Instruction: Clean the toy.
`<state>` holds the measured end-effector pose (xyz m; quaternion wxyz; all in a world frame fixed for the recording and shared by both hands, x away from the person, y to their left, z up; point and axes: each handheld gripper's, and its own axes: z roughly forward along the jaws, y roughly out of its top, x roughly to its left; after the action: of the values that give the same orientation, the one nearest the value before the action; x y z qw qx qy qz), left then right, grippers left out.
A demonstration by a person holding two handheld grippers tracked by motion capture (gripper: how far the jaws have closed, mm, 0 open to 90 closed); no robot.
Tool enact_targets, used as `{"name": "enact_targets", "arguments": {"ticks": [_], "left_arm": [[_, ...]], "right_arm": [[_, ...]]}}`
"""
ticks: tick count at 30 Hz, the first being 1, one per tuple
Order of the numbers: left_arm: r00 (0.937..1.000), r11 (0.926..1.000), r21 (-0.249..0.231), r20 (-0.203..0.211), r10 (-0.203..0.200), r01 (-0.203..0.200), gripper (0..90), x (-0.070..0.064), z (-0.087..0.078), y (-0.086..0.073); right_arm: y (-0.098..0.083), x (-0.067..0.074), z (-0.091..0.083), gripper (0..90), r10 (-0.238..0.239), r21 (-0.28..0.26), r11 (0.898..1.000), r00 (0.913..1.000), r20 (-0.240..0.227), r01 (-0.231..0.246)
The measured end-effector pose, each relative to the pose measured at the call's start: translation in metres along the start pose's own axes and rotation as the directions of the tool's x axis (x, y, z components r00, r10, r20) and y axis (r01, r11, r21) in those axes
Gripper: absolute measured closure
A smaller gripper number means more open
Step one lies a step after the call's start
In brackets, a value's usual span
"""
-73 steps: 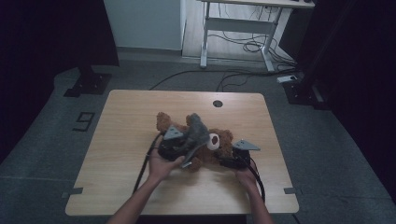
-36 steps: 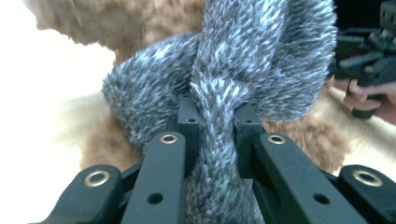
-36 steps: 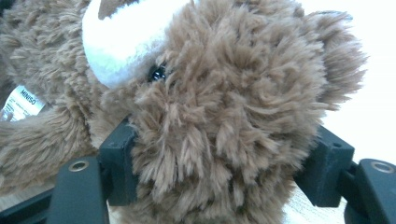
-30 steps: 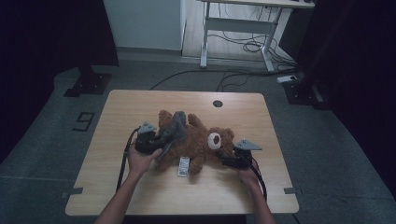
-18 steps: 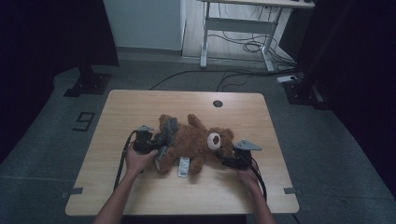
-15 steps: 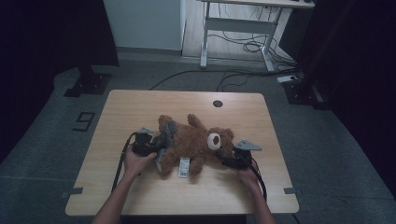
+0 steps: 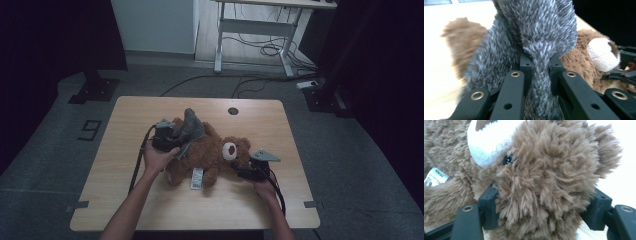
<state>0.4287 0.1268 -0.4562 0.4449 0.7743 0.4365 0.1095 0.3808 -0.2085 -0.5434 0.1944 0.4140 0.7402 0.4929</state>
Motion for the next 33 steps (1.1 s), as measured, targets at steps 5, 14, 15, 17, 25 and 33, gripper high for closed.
{"name": "enact_targets", "arguments": {"ticks": [5, 14, 15, 17, 25, 33], "left_arm": [[0.9963, 0.9971, -0.003, -0.039, -0.076, 0.076, 78.4, 0.011, 0.002, -0.003], [0.9689, 0.988, 0.055, -0.211, -0.13, 0.144, 78.3, 0.048, 0.003, -0.026], [0.9719, 0.9859, 0.064, -0.189, -0.14, 0.155, 78.3, 0.052, 0.003, -0.032], [0.9758, 0.9845, 0.086, -0.171, -0.137, 0.153, 78.2, 0.053, 0.004, -0.042], [0.9779, 0.9741, 0.14, -0.135, -0.16, 0.178, 78.1, 0.059, 0.005, -0.08], [0.9908, 0.991, 0.005, -0.021, -0.134, 0.134, 78.2, 0.038, -0.026, -0.058]], "right_arm": [[0.0, 0.0, 0.0, 30.2, 0.003, -0.007, 1.0, 1.0, 0.0, -0.003], [0.0, 0.0, 0.0, 30.5, 0.001, -0.007, 1.0, 1.0, 0.001, -0.001], [0.0, 0.0, 0.0, 30.5, 0.002, -0.009, 1.0, 1.0, 0.001, -0.002], [0.0, 0.0, 0.001, 30.6, 0.001, -0.009, 1.0, 1.0, -0.001, -0.001], [0.0, 0.001, 0.0, 30.7, -0.002, -0.004, 1.0, 1.0, 0.005, 0.002], [0.0, 0.0, 0.0, 30.7, 0.0, -0.002, 1.0, 1.0, -0.001, 0.0]]}}
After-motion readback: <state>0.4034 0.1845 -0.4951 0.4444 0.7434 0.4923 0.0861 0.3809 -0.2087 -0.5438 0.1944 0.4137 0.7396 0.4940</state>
